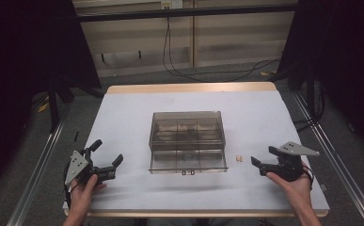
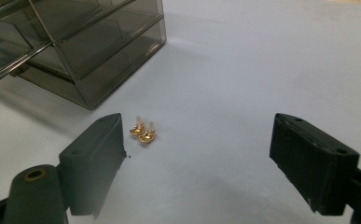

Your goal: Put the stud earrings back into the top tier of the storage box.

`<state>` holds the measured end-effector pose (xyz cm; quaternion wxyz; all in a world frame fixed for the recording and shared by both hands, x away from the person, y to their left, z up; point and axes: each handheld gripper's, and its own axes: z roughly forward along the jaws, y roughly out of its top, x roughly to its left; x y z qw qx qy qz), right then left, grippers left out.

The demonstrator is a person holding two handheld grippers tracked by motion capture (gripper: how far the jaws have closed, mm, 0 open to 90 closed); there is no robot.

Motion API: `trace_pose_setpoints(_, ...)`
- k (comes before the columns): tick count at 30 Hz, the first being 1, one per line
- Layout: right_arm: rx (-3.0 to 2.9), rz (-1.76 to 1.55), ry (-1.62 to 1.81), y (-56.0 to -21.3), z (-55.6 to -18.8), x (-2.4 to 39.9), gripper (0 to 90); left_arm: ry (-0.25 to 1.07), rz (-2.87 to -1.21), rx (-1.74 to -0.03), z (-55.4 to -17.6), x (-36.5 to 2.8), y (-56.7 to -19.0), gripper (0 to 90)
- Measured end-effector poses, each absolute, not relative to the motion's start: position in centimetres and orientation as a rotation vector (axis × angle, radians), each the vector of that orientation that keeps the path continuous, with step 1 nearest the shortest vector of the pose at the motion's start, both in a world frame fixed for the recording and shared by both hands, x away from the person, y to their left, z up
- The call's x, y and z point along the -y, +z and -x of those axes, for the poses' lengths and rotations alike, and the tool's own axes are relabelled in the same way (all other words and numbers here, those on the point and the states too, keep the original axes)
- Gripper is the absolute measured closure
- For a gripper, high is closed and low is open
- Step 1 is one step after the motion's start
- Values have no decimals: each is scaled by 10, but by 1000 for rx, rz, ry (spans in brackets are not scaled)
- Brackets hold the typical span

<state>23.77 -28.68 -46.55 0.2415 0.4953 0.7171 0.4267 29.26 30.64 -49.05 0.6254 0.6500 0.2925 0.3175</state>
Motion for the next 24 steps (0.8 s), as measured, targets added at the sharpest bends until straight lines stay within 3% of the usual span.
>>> trace_pose_setpoints(9, -1989, -1346, 1203, -465, -238, 287, 260, 728, -1493, -673, -293, -306, -490, 5)
trace_pose_setpoints(14, -2067, -1312, 1204, -461, -240, 284, 427, 730, -1492, -671, -293, -306, -490, 5)
trace_pose_setpoints(24, -2187, -1219, 1203, -445, -250, 271, 498, 727, -1492, -673, -293, -306, -491, 5)
